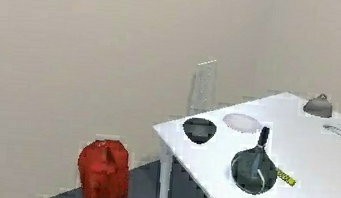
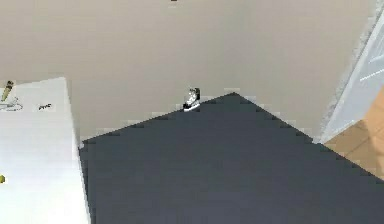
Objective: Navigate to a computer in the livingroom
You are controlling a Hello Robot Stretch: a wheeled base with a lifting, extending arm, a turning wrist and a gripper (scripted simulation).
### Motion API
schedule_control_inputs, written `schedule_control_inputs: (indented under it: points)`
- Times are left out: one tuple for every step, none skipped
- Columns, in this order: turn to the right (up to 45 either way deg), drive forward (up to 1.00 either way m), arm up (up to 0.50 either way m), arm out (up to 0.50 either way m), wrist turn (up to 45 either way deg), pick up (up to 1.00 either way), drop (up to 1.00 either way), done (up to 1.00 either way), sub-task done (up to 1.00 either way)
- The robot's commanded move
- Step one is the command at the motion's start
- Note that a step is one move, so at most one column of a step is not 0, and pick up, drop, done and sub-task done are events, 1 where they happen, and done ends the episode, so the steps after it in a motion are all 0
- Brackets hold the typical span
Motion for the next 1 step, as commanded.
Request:
schedule_control_inputs:
  points:
    - [0.0, 0.25, 0.0, 0.0, 0.0, 0.0, 0.0, 0.0, 0.0]
